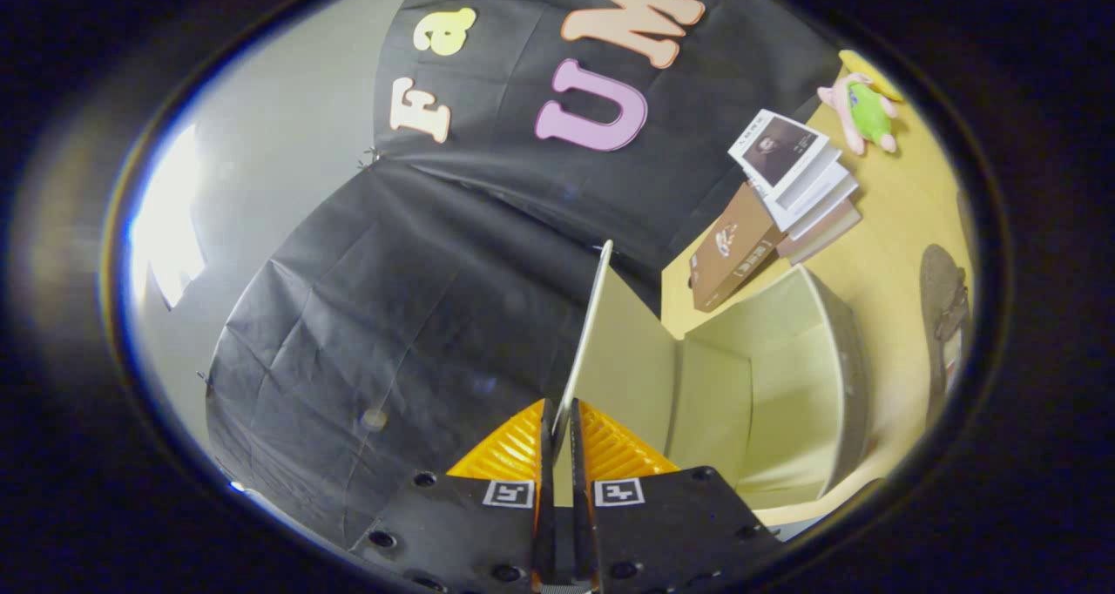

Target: Open the storage box then place both shoes into the box .Put the left shoe in first, then the right shoe, with the right side of both shoes facing outward in a uniform manner.

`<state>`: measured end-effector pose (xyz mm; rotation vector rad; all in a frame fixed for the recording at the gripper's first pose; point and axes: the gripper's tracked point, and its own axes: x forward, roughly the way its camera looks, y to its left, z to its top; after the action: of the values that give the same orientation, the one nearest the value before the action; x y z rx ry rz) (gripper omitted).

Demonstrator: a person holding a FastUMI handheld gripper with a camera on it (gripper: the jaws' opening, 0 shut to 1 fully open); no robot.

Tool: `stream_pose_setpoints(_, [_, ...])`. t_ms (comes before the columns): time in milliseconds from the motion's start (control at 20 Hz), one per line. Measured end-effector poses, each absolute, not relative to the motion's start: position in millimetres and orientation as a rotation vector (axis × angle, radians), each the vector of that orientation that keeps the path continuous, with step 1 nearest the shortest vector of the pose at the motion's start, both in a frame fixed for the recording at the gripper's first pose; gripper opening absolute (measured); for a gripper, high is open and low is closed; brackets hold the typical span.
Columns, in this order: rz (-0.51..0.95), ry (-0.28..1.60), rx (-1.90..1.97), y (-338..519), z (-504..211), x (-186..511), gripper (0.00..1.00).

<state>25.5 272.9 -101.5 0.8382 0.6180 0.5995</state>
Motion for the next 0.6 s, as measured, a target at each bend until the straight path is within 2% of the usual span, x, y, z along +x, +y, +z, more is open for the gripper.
stream_pose_setpoints(200, [0.654, 0.642, 0.799, 321, -98, 25, 0.11])
stream_pose_setpoints(600, [0.706, 0.731, 0.699, 396, -134, 13, 0.11])
